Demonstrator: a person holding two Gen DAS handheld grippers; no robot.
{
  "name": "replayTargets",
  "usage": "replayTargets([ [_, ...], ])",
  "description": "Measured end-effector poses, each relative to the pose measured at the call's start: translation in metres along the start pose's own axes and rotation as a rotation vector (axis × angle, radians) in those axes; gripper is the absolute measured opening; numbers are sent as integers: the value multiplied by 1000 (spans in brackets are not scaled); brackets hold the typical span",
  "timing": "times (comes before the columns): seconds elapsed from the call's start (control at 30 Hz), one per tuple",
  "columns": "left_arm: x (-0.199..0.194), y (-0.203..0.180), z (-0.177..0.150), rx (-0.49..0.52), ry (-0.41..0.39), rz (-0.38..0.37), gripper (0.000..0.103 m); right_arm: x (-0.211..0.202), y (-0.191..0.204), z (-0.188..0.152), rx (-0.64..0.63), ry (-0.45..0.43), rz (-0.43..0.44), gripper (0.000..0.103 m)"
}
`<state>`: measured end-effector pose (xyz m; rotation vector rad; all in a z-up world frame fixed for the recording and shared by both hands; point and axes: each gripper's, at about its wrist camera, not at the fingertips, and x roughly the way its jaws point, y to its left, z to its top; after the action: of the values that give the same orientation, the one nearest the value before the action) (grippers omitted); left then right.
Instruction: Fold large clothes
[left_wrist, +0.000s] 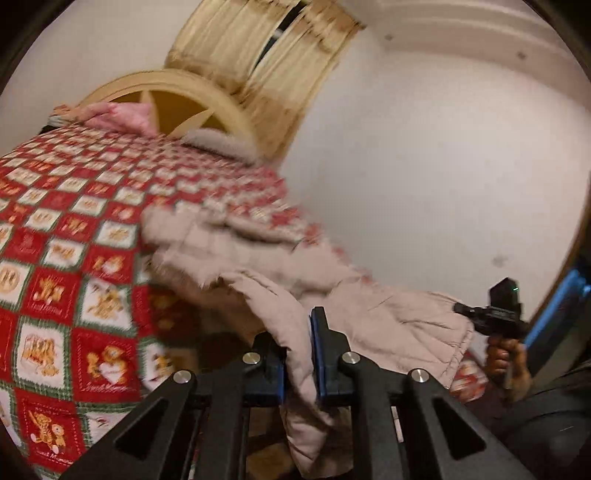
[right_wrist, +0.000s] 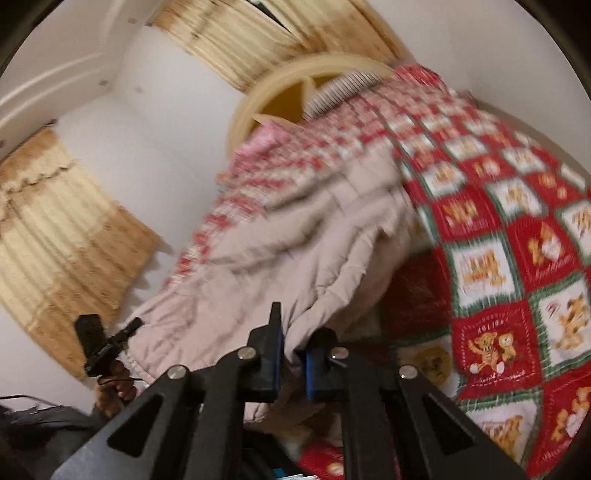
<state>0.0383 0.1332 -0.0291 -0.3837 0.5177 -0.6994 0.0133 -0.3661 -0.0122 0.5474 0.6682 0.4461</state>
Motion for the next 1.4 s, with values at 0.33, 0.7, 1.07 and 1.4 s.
replayTargets([
  [0.33, 47, 30, 87, 15, 20, 31, 16, 0, 13, 100, 45, -189, 73, 12],
  [0.7, 43, 67, 151, 63, 28, 199, 87, 116, -56, 187, 199, -128, -56, 11],
  [1.07, 163, -6, 97, 353, 17, 263, 96, 229, -111, 211, 319, -71, -218, 11],
  [1.4, 343, 3, 42, 716, 216, 620, 96, 271, -111, 213, 263, -62, -344, 40],
])
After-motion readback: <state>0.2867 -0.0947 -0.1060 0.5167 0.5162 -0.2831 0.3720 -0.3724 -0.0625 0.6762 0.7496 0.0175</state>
